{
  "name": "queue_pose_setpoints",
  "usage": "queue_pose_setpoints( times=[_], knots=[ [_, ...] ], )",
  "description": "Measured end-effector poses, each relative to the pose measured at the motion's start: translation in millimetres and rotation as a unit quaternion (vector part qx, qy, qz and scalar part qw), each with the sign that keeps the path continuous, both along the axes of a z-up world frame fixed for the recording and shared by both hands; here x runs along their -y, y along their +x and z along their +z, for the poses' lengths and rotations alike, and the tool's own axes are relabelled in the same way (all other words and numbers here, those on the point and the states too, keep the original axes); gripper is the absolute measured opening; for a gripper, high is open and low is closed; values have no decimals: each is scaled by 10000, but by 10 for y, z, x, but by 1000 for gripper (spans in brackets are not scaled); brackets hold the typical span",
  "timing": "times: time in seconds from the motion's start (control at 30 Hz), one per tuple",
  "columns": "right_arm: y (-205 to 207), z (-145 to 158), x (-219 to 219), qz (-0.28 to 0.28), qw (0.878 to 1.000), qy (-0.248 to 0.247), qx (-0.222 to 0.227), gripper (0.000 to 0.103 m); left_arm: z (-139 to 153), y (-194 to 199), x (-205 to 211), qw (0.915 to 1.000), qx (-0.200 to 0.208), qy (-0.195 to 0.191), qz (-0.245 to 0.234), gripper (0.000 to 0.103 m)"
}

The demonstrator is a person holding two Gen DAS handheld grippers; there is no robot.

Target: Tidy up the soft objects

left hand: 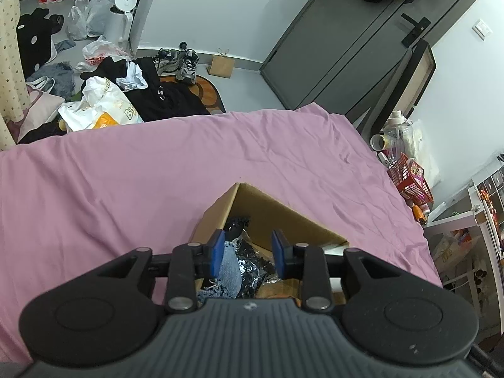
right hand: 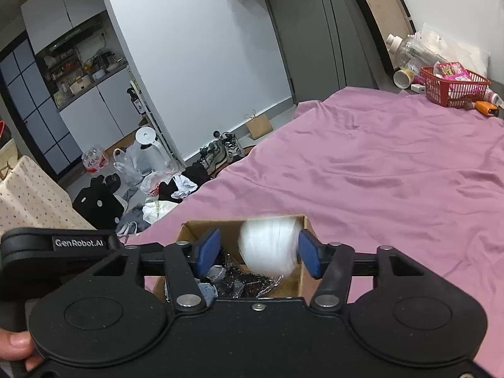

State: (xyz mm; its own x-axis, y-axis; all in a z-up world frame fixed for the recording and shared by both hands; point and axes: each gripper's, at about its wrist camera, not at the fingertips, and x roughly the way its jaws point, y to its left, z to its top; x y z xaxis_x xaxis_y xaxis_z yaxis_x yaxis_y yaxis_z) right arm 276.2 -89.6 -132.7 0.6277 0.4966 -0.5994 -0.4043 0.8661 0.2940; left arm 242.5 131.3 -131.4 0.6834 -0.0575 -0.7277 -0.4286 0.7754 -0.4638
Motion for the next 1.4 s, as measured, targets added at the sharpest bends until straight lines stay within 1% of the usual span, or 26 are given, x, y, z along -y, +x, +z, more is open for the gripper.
queue_pose_setpoints(
  times=[0.03, 0.07, 0.17, 0.2, 0.27, 0.3, 0.37, 0.43, 0.53, 0.67, 0.83, 1.0, 1.13, 1.3, 1.4],
  knots=[
    [-7, 4, 2, -16, 10000, -38, 7, 57, 12, 1, 6, 10000, -23, 19, 1, 40],
    [-11, 12, 12, -38, 10000, -46, 3, 60, 26, 5, 4, 10000, -71, 39, 9, 47],
    [-43, 46, 122, -257, 9997, 31, -12, 66, 77, -8, 17, 9996, -284, 83, 47, 60],
    [-58, 57, 164, -309, 9995, 48, -36, 67, 104, -11, 32, 9994, -314, 111, -20, 63],
    [-80, 88, 237, -379, 9992, 20, -123, 73, 155, -5, 69, 9989, -390, 207, -152, 74],
    [-88, 111, 271, -419, 9990, 37, -158, 74, 192, -15, 93, 9986, -416, 261, -190, 76],
    [-122, 166, 342, -487, 9986, 116, -194, 80, 260, -55, 131, 9984, -390, 313, -248, 79],
    [-170, 223, 390, -516, 9985, 97, -178, 83, 309, -86, 161, 9982, -375, 325, -326, 81],
    [-241, 304, 415, -510, 9986, 30, -126, 88, 378, -156, 203, 9981, -335, 348, -387, 82],
    [-403, 443, 460, -451, 9990, 12, 5, 99, 469, -280, 239, 9981, -292, 357, -411, 83],
    [-541, 557, 560, -583, 9983, -63, -37, 101, 609, -413, 321, 9971, -213, 423, -603, 85],
    [-684, 667, 685, -688, 9974, -67, -197, 103, 770, -559, 483, 9937, -167, 701, -863, 89],
    [-805, 783, 806, -781, 9967, -61, -212, 103, 864, -688, 619, 9904, -201, 850, -1069, 94],
    [-945, 899, 957, -945, 9953, -130, -182, 103, 973, -864, 754, 9877, -189, 1012, -1176, 95],
    [-1025, 960, 1041, -1002, 9948, -93, -181, 103, 1031, -963, 822, 9856, -173, 1150, -1226, 98]
  ],
)
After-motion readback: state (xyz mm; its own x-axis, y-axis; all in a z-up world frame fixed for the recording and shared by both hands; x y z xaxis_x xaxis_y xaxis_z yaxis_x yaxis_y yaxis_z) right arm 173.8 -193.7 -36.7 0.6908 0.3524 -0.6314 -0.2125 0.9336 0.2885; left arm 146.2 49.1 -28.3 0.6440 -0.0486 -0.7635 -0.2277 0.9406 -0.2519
